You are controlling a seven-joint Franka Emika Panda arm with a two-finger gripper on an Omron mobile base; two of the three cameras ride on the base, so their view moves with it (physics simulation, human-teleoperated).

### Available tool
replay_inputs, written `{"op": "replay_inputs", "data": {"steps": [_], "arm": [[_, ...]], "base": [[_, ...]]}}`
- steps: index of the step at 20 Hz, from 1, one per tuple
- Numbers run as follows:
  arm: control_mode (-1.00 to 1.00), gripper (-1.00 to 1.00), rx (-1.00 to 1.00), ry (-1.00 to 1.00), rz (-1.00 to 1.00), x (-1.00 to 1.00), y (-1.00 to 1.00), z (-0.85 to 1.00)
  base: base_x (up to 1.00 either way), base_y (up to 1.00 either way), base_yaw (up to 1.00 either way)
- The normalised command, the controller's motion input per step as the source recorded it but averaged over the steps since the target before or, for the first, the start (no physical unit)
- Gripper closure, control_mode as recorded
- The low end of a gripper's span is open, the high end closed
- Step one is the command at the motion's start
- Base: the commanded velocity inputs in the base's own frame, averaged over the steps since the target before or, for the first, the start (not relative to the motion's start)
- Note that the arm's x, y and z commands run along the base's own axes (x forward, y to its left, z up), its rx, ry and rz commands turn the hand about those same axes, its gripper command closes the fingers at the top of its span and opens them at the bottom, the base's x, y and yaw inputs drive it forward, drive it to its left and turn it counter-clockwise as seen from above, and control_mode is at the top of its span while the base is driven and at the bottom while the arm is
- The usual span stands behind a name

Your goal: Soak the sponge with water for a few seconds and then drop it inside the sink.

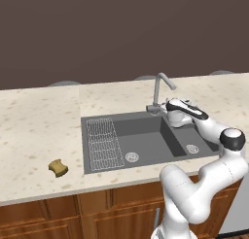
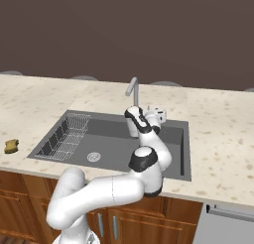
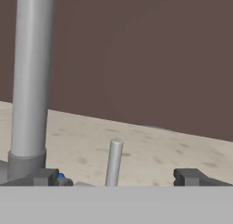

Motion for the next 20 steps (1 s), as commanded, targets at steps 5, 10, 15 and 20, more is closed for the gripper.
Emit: {"op": "replay_inputs", "data": {"steps": [5, 10, 15, 20], "arm": [[-1.00, -1.00, 0.00, 0.00, 0.00, 0.26, -0.01, 0.00], [-1.00, -1.00, 0.00, 0.00, 0.00, 0.26, 0.00, 0.00], [-1.00, -1.00, 0.00, 0.00, 0.00, 0.28, 0.00, -0.09], [-1.00, -1.00, 0.00, 0.00, 0.00, 0.21, 0.00, -0.16]], "base": [[0.00, 0.00, 0.00], [0.00, 0.00, 0.00], [0.00, 0.00, 0.00], [0.00, 0.00, 0.00]]}}
